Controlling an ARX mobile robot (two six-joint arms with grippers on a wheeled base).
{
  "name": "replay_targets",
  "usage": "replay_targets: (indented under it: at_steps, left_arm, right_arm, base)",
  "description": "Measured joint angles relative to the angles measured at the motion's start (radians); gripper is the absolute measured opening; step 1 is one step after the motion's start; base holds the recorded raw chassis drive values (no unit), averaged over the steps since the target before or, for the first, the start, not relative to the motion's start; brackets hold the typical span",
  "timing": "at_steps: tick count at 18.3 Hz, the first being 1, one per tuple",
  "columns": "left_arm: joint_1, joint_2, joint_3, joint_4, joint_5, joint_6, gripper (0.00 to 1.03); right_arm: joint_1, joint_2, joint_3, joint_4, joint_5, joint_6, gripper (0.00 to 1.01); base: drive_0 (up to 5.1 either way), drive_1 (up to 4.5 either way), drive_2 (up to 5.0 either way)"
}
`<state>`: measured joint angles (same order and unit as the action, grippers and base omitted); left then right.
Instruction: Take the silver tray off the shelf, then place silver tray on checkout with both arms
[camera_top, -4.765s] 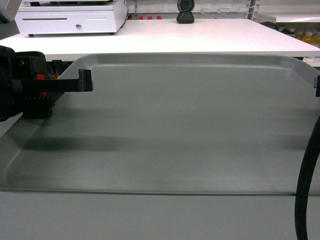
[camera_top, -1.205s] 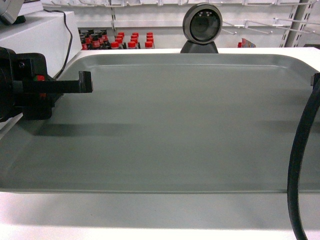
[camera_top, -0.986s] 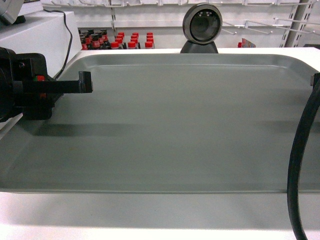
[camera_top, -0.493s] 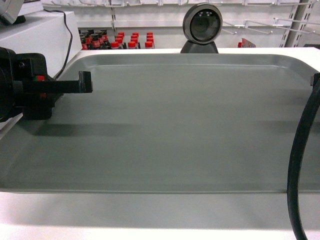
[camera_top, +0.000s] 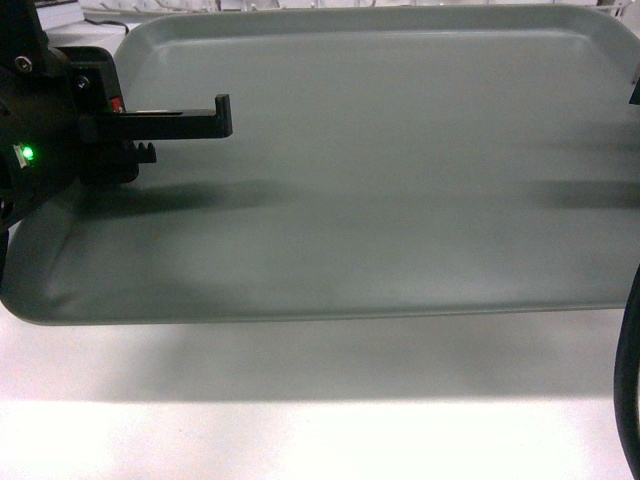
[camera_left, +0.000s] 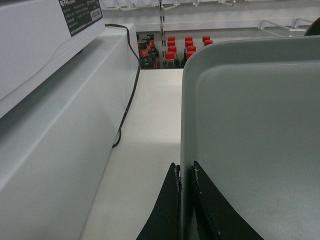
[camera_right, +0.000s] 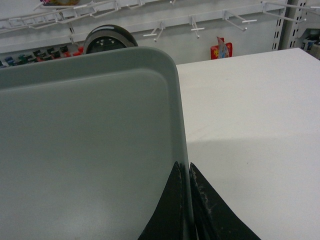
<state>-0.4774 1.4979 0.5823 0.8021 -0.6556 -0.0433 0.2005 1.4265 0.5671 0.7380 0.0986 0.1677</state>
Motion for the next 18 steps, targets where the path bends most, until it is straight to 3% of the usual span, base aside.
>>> replay_targets:
  at_steps: [4, 8, 13, 18]
  left_arm:
    - [0.001, 0.073, 0.063, -0.011, 0.019, 0.024, 0.03]
    - [0.01, 0.129, 0.129, -0.084, 0.038, -0.005, 0.03]
    - [0.022, 0.225, 0.203, -0.134, 0.065, -0.029, 0.03]
    - [0.007, 0.299, 0.262, -0.154, 0.087, -0.028, 0.03]
  right_arm:
    - [-0.04, 0.074, 0.038, -0.035, -0.045, -0.017, 0.02]
    - [-0.064, 0.145, 0.116, -0.103, -0.074, -0.052, 0.02]
    - [-0.071, 0.211, 0.204, -0.187, -0.068, -0.084, 0.02]
    - [-0.093, 0.244, 0.215, -0.23, -0.043, -0.09, 0.02]
  base:
    - [0.0, 0.0, 0.0]
    - [0.0, 0.0, 0.0]
    - [0.0, 0.0, 0.0]
    - [0.0, 0.0, 0.0]
